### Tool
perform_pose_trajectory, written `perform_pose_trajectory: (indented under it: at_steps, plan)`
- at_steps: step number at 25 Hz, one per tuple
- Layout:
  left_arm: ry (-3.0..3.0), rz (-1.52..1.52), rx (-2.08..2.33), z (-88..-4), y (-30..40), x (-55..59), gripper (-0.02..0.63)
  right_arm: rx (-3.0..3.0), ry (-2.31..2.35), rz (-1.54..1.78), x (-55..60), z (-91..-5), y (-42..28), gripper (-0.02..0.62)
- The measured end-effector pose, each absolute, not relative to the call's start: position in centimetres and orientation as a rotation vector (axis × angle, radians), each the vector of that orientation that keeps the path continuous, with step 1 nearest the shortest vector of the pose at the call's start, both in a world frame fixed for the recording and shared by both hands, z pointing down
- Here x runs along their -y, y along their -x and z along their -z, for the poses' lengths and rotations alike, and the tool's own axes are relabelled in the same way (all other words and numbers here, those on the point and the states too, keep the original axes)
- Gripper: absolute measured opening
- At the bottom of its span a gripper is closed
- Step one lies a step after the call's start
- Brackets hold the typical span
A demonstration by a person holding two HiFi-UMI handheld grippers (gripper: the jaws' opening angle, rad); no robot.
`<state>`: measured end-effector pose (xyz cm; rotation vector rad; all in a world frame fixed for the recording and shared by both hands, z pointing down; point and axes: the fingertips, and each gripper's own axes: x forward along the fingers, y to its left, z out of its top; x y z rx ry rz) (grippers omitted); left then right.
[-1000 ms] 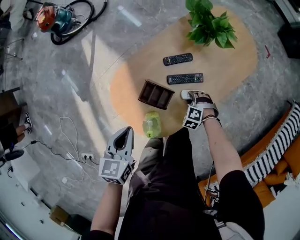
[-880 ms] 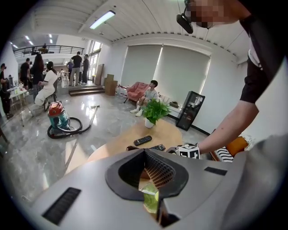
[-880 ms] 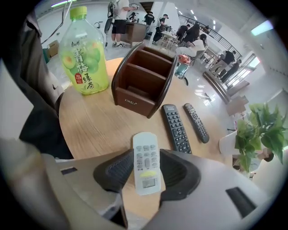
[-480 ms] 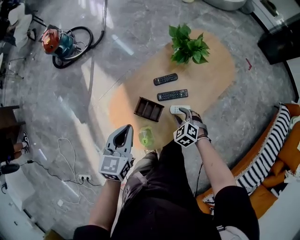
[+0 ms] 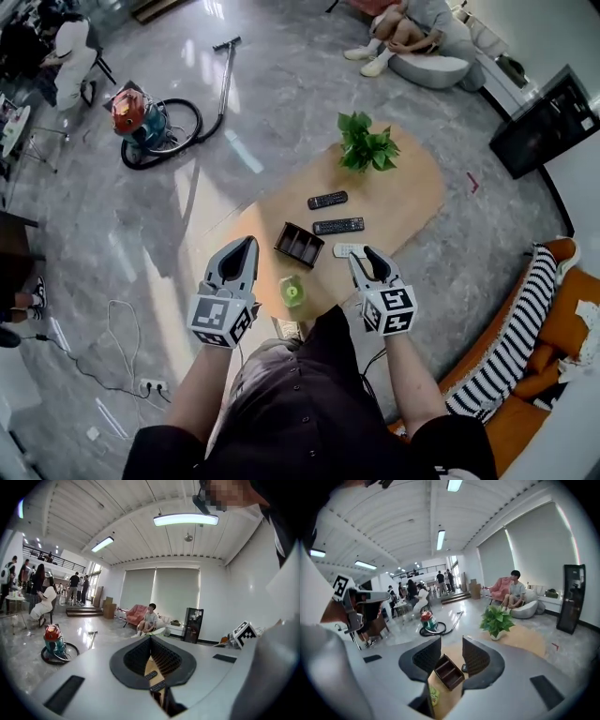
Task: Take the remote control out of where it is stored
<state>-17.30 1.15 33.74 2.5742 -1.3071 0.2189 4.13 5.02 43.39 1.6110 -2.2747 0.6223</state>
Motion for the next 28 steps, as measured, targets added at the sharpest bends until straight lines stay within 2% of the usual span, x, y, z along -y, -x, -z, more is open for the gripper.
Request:
perform_pose_trajectory:
  at_steps: [5,12,20,28]
  plan:
    - [-2.647,-0.177,1.337,-30.0,19.7,-3.3,0.006,2.306,-1.773,-0.572,-8.7,-36.5,-5.3,0.100]
    - [-2.630,-0.112,1.420,-27.5,20.9,-5.8,0.006,2.397,-1.817,-0.453,-12.0,-30.7,-7.4,0.097]
    - [-2.596,-0.029,1.471,-25.5,15.6,-9.3,0.006,2.515,-1.816,-0.385,-14.9,-26.3,-11.6,0.070]
    - [-2.652,-0.088,1.449,-25.6,11.4,-11.5,0.006,2.540,-1.793,-0.330,-15.8,-25.9,-14.3,0.024]
